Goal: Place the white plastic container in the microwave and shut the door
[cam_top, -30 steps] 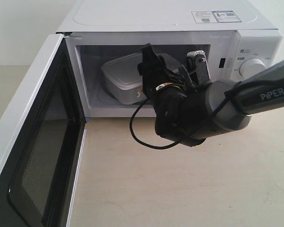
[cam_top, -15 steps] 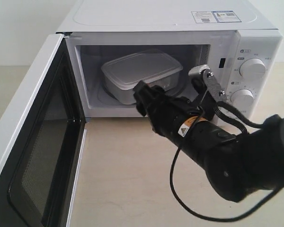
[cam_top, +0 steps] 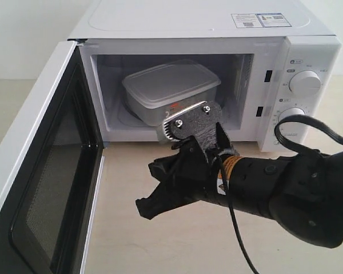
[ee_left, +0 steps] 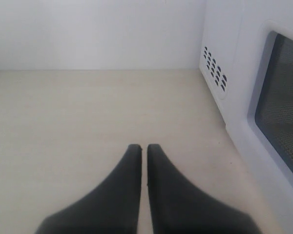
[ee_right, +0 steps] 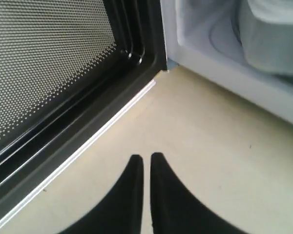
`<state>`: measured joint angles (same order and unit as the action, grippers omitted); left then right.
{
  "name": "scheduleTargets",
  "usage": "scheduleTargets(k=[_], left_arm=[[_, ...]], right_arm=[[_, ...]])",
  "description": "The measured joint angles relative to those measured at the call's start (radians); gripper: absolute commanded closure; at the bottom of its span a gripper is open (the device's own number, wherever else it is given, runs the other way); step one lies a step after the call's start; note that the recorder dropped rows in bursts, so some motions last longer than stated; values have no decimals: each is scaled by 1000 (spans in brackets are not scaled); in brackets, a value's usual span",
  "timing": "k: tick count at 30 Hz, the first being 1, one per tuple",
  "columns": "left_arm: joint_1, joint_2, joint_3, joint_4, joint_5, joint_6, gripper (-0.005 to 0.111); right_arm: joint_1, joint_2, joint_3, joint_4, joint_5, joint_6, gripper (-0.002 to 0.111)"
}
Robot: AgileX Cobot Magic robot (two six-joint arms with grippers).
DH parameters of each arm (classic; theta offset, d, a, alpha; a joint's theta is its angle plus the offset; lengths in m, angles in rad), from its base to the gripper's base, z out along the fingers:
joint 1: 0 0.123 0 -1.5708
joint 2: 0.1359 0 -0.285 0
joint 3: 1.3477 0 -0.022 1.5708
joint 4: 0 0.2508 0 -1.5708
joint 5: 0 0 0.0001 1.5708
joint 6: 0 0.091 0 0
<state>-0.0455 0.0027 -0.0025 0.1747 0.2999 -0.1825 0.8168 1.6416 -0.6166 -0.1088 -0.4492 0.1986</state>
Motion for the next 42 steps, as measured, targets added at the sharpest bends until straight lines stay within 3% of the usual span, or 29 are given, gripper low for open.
scheduleTargets(k=[3, 7, 26, 42], left_arm=[[0, 0, 0, 0, 0, 0, 102], [0, 0, 0, 0, 0, 0, 102], [0, 0, 0, 0, 0, 0, 102], [0, 0, 0, 0, 0, 0, 102]], right_arm=[[0, 11, 0, 159, -148, -175, 108], [0, 90, 0, 352, -344, -227, 108], [0, 331, -194, 430, -384, -250, 108], [-19, 384, -289, 543, -375, -339, 108]])
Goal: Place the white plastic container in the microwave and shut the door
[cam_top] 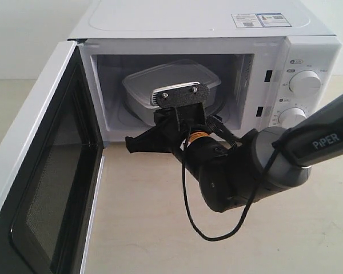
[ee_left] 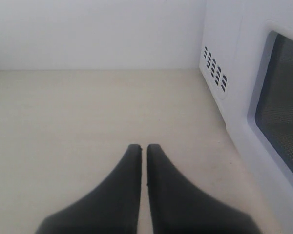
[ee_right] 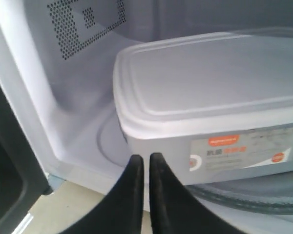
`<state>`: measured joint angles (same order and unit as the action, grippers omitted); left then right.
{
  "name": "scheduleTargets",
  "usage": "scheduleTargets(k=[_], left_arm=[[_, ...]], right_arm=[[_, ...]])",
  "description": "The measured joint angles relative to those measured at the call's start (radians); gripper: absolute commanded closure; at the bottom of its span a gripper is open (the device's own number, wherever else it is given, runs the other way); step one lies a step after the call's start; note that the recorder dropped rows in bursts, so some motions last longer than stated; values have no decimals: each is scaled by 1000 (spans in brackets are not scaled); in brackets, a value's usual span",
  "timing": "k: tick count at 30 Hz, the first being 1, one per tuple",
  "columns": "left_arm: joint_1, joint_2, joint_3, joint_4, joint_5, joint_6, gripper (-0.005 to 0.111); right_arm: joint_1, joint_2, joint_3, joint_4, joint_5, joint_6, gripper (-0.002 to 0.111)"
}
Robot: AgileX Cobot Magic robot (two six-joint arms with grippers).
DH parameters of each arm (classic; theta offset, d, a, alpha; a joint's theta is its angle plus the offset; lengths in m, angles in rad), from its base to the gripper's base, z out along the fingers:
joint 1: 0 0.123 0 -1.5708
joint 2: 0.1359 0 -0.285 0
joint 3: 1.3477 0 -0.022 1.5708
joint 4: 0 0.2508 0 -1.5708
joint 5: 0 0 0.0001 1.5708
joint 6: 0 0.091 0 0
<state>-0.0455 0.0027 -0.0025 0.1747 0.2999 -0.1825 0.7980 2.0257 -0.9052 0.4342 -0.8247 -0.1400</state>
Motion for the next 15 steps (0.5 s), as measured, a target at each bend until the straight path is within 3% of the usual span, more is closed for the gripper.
scheduleTargets(k=[15], left_arm=[[0, 0, 0, 0, 0, 0, 102]], right_arm=[[-8, 110, -184, 51, 88, -16, 108]])
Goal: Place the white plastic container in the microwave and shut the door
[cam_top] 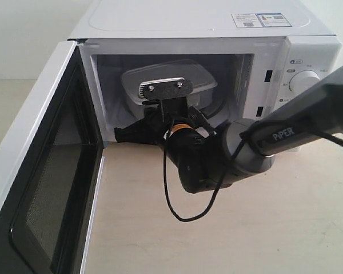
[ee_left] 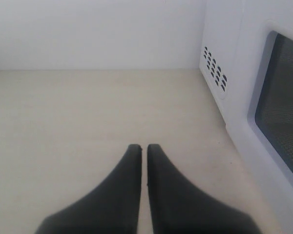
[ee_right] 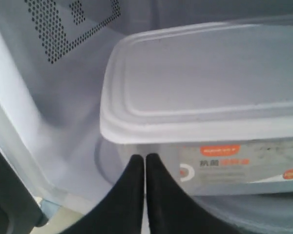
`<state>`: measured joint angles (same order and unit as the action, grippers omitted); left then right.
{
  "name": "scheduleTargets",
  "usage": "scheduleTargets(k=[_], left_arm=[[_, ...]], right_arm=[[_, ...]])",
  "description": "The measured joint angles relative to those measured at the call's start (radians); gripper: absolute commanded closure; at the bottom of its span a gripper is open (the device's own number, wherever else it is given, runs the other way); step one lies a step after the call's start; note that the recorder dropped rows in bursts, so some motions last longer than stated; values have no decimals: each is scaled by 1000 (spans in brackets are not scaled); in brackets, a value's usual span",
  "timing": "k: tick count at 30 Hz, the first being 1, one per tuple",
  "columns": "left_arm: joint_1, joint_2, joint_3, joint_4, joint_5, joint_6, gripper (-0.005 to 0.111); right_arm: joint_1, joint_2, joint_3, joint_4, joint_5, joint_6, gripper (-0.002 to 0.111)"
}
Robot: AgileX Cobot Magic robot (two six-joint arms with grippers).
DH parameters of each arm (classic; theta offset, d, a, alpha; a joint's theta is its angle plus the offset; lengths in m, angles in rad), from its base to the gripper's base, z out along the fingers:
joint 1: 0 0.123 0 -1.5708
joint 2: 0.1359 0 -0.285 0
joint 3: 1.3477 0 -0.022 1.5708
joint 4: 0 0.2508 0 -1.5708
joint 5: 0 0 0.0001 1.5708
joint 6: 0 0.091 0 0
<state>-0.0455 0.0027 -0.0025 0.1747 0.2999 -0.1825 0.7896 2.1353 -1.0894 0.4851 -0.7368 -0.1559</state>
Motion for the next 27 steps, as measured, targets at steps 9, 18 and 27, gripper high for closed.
scheduleTargets(k=[9, 18, 27], left_arm=[[0, 0, 0, 0, 0, 0, 102], [0, 0, 0, 0, 0, 0, 102], [0, 0, 0, 0, 0, 0, 102]], right_arm=[[-22, 39, -74, 20, 13, -2, 108], [-46, 39, -74, 35, 56, 10, 108], [-24, 6, -32, 31, 83, 24, 108]])
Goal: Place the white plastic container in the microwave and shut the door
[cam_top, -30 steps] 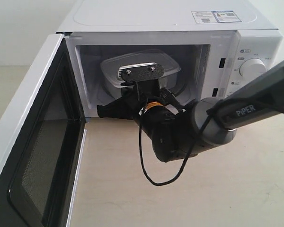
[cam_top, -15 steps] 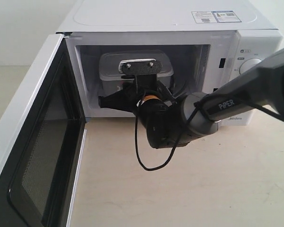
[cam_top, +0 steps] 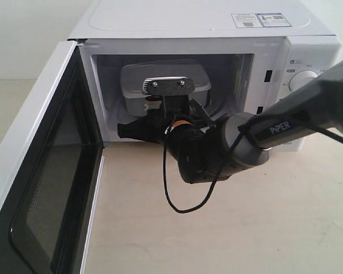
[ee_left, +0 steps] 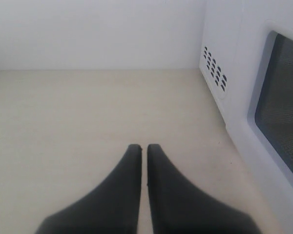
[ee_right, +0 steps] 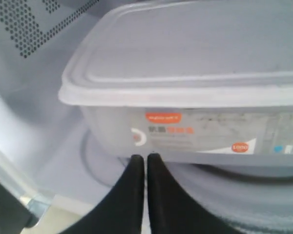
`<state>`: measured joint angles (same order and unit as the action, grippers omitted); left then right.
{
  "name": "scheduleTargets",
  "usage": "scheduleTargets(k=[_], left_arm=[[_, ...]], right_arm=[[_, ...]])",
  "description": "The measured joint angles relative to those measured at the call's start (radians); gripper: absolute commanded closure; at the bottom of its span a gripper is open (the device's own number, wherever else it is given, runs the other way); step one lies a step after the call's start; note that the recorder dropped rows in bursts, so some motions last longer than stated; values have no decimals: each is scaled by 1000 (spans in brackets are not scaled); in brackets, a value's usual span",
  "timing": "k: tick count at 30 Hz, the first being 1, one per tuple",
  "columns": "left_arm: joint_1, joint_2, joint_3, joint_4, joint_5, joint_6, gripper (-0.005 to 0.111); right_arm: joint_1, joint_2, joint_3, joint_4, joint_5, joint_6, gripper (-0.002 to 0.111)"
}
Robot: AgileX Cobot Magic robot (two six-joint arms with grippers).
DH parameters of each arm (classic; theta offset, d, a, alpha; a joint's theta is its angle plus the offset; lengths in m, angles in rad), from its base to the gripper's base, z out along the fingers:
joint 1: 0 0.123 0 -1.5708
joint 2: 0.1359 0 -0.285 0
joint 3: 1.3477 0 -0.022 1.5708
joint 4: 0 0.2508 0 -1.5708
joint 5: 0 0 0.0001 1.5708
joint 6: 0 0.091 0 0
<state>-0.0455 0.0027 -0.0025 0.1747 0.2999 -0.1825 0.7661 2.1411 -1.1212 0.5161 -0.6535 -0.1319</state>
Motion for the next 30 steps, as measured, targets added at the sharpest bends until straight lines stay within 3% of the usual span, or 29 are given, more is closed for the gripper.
scheduleTargets(k=[15, 30], left_arm=[[0, 0, 0, 0, 0, 0, 102], [0, 0, 0, 0, 0, 0, 102]], right_arm=[[113, -270, 322, 4, 34, 31, 108], [129, -772, 375, 6, 730, 35, 108]])
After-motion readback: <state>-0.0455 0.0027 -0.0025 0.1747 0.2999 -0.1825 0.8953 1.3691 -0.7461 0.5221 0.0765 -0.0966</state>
